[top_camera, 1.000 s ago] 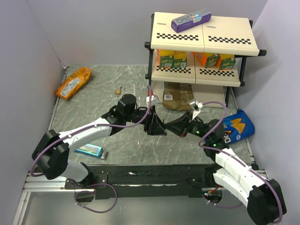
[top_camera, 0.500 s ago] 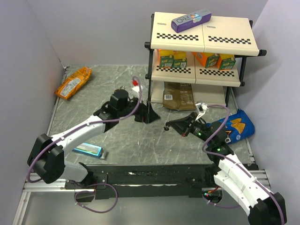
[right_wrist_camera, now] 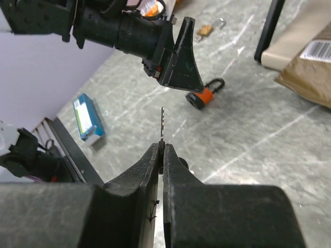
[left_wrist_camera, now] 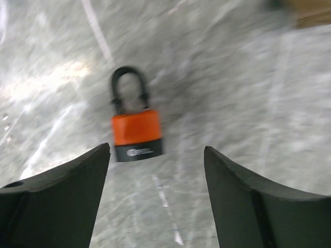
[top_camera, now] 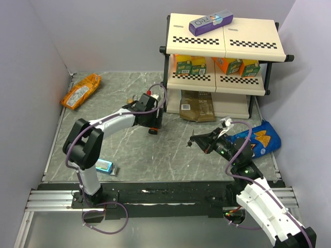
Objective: Unlock with the key
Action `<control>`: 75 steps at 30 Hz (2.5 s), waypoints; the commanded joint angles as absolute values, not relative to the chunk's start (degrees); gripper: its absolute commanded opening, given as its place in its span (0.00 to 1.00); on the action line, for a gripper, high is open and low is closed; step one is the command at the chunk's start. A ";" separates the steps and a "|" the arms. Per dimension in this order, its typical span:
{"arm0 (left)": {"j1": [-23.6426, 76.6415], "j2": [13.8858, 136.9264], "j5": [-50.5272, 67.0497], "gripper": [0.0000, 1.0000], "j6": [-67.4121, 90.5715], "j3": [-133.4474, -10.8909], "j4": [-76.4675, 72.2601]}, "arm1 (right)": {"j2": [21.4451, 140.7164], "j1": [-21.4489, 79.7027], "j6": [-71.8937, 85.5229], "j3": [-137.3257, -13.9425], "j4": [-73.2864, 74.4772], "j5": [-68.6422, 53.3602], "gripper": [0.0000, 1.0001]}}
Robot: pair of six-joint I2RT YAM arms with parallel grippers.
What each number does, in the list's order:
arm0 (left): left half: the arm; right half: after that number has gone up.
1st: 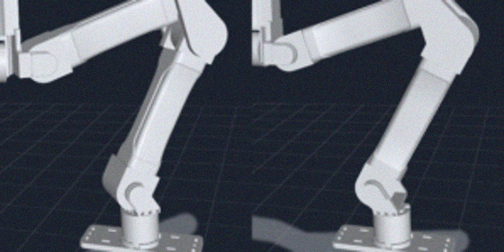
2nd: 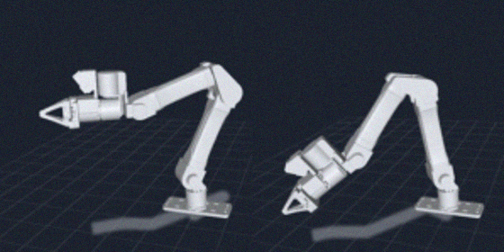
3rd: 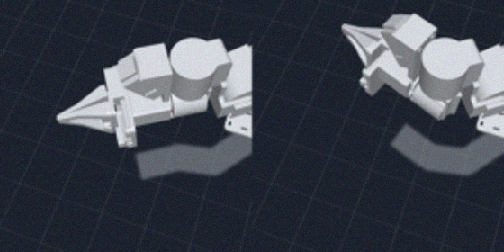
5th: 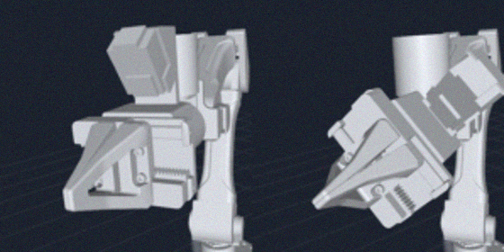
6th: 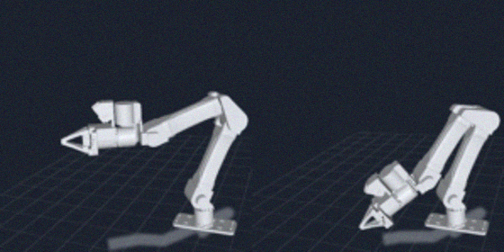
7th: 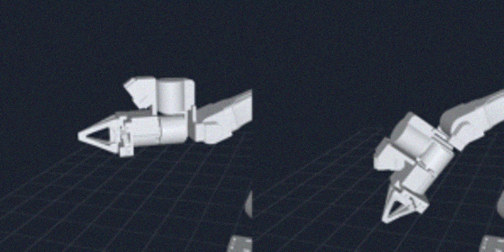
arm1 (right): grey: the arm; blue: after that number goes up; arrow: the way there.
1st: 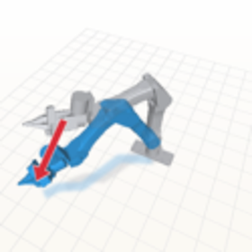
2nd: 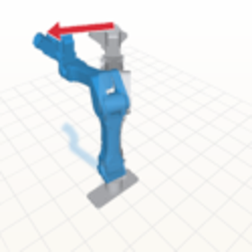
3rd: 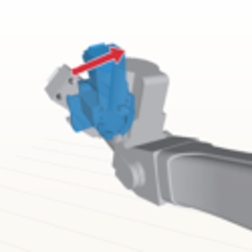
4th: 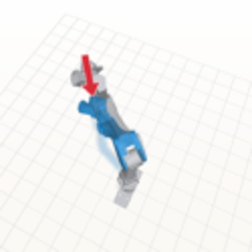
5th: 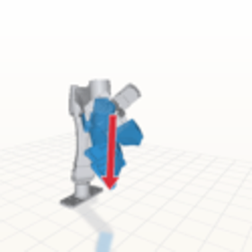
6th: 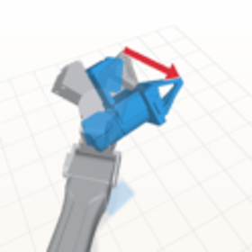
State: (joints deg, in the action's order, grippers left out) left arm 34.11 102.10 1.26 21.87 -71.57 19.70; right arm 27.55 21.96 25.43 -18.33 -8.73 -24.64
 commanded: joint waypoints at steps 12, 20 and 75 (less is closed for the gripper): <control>34.37 109.60 -2.81 0.62 18.54 -77.96 25.49 | 27.42 21.80 23.64 -18.20 -8.61 -25.22 0.00; 34.45 112.50 -2.19 0.63 18.28 -79.37 26.10 | 27.95 21.80 24.43 -17.58 -9.75 -26.02 0.00; 37.53 95.45 -3.78 0.01 32.61 -67.50 13.10 | 84.28 40.52 43.86 -31.73 -42.27 -21.97 0.00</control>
State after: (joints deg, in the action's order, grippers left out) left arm 37.08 98.83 -2.96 30.96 -67.46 16.73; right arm 82.11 40.27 41.63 -28.99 -36.91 -20.71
